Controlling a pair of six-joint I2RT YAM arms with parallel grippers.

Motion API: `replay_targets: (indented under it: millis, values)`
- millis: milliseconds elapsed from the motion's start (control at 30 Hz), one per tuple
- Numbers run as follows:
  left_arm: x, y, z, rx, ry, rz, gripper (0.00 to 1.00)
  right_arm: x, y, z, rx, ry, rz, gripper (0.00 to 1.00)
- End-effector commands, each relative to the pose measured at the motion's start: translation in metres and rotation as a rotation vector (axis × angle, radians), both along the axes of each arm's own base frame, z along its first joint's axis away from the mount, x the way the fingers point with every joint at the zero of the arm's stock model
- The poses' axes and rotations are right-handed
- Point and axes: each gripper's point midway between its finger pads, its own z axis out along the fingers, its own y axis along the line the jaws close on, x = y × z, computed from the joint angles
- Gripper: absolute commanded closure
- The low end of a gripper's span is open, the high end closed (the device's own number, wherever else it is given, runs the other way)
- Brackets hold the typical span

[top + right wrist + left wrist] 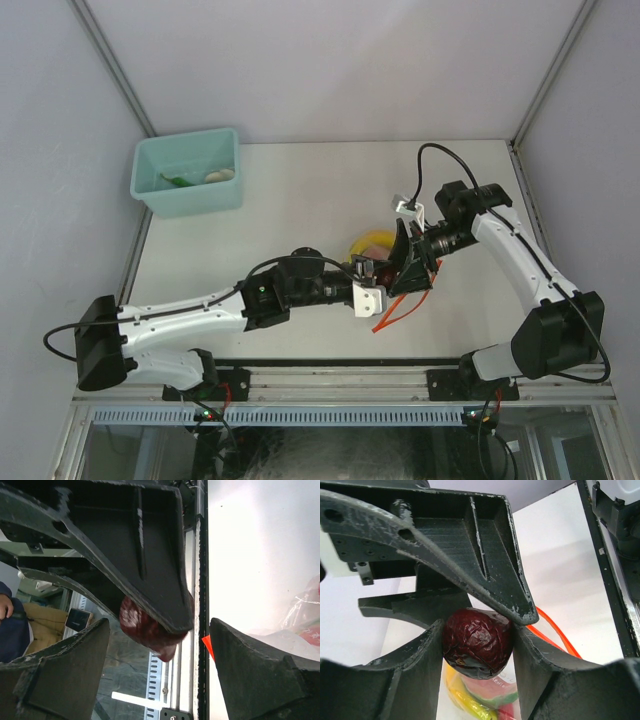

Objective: Open the zip-top bag and remove the fake food
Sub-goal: Place the fake fruit in the bin.

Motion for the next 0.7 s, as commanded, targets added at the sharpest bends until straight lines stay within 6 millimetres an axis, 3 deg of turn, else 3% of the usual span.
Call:
replay_targets:
  millis: [0,267,667]
  values:
    - [-0.003,0.009,0.028,-0.098,0.003,0.023,1.00,0.006,-0.003,0.017,0.059,-0.059,-0.028,0.20]
    - [0.000,0.017,0.022,-0.099,0.044,0.066,1.00,0.009,-0.009,0.020,0.076,-0.092,-0.056,0.20]
    - [0.030,0.041,0.022,-0.151,0.215,0.211,1.00,0.016,-0.016,0.022,0.082,-0.112,-0.098,0.20]
